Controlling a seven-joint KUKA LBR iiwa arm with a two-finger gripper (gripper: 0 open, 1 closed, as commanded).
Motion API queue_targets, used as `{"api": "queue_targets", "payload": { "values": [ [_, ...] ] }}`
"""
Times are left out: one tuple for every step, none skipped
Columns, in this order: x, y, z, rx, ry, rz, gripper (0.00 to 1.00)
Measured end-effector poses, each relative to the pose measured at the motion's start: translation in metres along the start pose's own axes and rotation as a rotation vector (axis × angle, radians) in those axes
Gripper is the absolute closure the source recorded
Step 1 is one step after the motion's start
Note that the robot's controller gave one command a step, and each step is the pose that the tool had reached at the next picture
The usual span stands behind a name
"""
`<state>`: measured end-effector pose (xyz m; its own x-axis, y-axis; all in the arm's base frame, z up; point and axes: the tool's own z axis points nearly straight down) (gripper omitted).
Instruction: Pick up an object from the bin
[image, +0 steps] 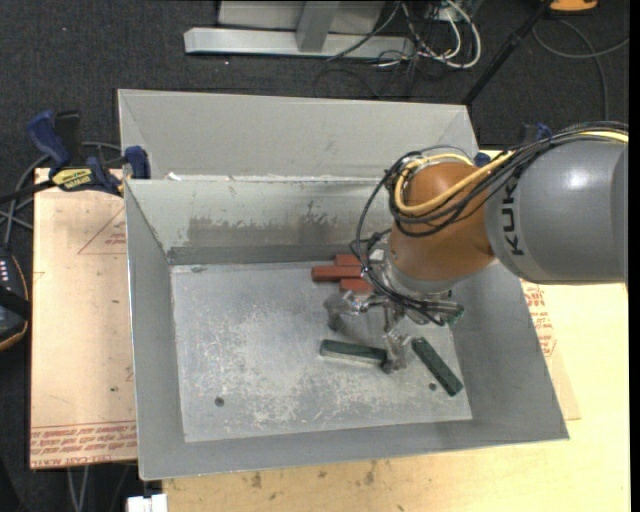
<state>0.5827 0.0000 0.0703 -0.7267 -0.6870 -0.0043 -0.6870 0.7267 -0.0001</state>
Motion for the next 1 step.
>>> {"api": "queue_targets", "payload": {
  "values": [
    [0.0013,-0.0015,-0.0004,0.000,0.001,0.003,1.00]
  ]
}}
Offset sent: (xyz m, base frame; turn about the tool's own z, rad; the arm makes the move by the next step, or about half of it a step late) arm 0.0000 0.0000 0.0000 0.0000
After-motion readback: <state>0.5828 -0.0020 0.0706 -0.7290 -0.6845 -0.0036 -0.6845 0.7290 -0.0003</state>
